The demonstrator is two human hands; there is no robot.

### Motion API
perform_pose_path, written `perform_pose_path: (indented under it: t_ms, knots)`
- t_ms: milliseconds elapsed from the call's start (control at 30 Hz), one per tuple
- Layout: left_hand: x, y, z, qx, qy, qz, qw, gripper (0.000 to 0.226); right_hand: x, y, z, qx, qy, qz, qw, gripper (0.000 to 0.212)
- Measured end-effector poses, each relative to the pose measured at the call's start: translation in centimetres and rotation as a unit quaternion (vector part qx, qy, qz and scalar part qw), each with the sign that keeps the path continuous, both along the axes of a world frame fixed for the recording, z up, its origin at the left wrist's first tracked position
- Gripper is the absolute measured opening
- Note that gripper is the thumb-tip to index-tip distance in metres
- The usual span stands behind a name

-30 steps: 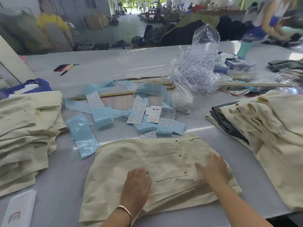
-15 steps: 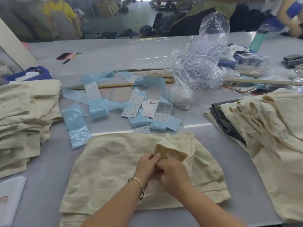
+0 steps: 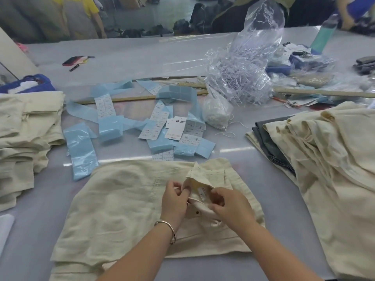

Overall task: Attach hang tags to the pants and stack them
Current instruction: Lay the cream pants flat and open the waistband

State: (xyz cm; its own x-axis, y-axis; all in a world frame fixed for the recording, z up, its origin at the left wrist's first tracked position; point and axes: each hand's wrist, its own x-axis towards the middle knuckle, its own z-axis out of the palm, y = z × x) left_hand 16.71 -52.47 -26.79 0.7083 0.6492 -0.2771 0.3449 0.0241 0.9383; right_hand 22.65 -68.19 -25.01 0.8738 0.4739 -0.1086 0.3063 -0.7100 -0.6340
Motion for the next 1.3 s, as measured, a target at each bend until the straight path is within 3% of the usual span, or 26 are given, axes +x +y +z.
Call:
perform_pose_path:
  t_ms: [100,267,333,433,567,700,767,967,1033,1200,1300]
  knots:
    - [-0.6,-0.2,-0.6,0.079,0.004,0.000,0.997,0.021,0.3,0.4,-0.5,-0.015,-0.021,0.010,1.000,0.055]
    - [-1.3,-0.4,-1.5,0.140,0.011,-0.081,0.987,0.035,0.5,0.9,-1.3,-0.026,-0.086,0.043,0.995,0.041]
    - [-1.5,-0.5,-1.8,0.141,0.014,-0.072,0.987,0.043,0.9,1.2,-1.7,-0.048,-0.103,0.061,0.992,0.037]
    - [-1.4,-1.0,-2.0,0.117,0.014,-0.034,0.992,0.037,1.4,1.7,-2.4,-0.076,-0.136,0.083,0.984,0.026]
    - [-0.8,-1.5,-1.9,0.174,0.027,0.018,0.984,0.030,1.7,1.6,-3.0,-0.054,-0.184,0.097,0.977,0.020]
    - [-0.5,-1.8,-1.1,0.071,0.007,0.044,0.996,0.022,1.7,0.6,-3.1,0.136,-0.266,0.119,0.947,0.023]
    - [-0.3,-1.7,-0.4,-0.013,-0.007,0.048,0.999,0.026,2.1,-0.1,-3.4,0.196,-0.254,0.143,0.936,0.028]
    - [-0.1,-1.4,0.4,-0.080,0.056,-0.057,0.994,0.031,2.5,-0.8,-3.7,0.246,-0.252,0.176,0.919,0.022]
    - [-0.5,-1.3,0.8,-0.105,0.054,-0.067,0.991,0.019,2.6,-0.8,-3.6,0.254,-0.251,0.180,0.917,0.022]
    - [-1.5,-1.2,1.6,-0.206,-0.007,-0.073,0.976,0.010,2.6,-0.5,-2.5,0.295,-0.243,0.165,0.909,0.023]
    - [-2.1,-1.3,1.8,-0.274,-0.068,-0.054,0.958,0.011,2.0,0.1,-1.7,0.322,-0.236,0.163,0.902,0.040]
